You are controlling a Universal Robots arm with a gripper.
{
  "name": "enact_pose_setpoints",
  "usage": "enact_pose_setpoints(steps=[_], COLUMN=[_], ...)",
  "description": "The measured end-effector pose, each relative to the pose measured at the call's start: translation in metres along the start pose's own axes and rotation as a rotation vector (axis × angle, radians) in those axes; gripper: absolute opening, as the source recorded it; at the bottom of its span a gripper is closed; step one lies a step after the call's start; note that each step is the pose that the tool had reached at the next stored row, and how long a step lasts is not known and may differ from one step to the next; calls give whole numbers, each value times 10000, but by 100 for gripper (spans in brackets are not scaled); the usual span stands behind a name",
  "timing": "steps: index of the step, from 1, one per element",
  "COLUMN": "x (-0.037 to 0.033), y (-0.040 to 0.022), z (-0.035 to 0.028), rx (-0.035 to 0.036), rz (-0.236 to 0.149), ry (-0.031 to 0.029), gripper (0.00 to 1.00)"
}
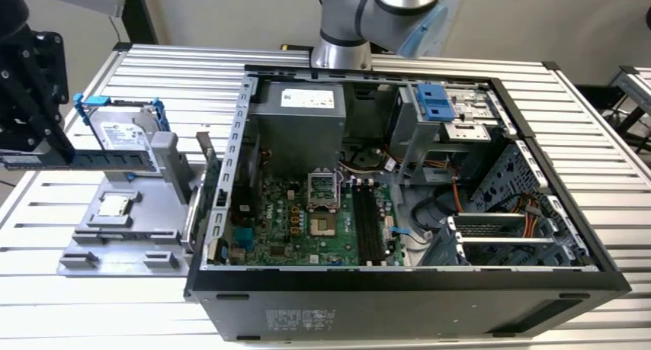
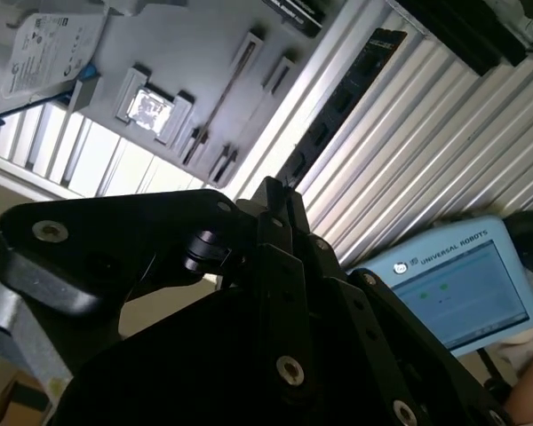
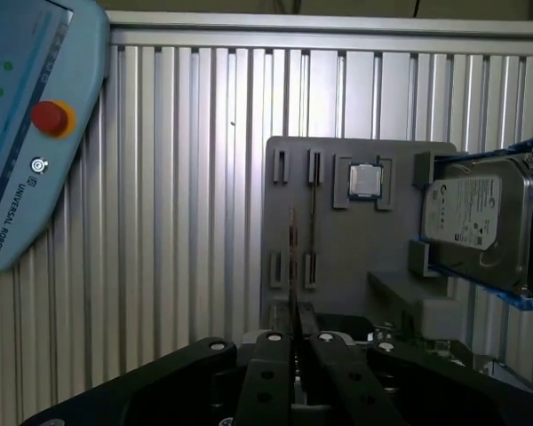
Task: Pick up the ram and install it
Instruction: 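Pick up the ram and move it above insertion slot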
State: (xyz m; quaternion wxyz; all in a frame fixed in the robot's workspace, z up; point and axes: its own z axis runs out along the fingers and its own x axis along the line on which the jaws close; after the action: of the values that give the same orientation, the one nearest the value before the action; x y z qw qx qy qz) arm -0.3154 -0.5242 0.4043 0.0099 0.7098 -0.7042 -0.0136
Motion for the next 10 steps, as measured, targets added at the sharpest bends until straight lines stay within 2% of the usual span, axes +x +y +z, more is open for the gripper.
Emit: enact_pose_setpoints(steps=[5, 10], x=[1, 3], y=[-180, -377], z=[-6, -13], rx=[-107, -145], rz=[1, 1], ry=[-1, 0], gripper=[0, 0])
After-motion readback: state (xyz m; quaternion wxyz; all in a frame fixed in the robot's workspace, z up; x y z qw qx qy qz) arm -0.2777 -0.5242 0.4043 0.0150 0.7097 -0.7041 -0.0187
